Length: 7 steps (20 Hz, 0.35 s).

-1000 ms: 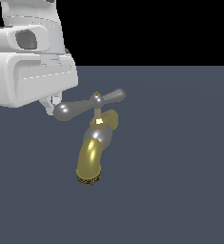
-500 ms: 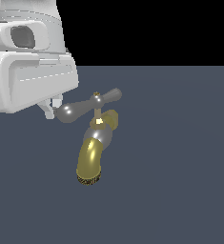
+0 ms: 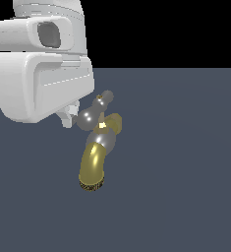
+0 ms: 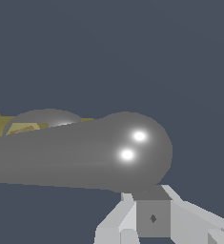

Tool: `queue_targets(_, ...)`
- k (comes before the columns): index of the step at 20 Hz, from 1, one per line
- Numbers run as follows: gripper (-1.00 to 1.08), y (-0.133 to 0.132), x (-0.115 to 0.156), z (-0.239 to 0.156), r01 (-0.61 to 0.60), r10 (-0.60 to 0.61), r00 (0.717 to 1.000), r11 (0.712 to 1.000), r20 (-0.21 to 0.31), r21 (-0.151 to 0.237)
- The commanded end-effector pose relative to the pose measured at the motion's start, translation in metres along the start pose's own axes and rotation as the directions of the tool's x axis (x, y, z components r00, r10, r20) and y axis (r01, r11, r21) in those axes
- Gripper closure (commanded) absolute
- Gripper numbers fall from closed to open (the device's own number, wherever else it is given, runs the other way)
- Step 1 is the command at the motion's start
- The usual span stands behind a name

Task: Turn on the faucet by rotating a designated handle.

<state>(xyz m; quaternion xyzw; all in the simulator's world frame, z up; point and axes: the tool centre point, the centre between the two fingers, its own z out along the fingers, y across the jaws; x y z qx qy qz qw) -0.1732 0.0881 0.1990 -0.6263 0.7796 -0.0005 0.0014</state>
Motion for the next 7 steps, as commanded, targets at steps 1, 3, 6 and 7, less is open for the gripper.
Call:
queue_targets(1,1.08,-0.002,0.029,0.001,-0.040,0.040,0.999,0.999,0.000,-0.002)
queue_targets(3,1.08,-0.001,0.039,0.001,-0.042,0.042,0.999,0.999,0.000,-0.002)
queue_targets(6,1.08,0.002,0.055,0.001,-0.045,0.045,0.999,0.999,-0.001,-0.002)
queue_targets(7,1.08,0.002,0.055,0.001,-0.045,0.045,0.999,0.999,-0.001,-0.002)
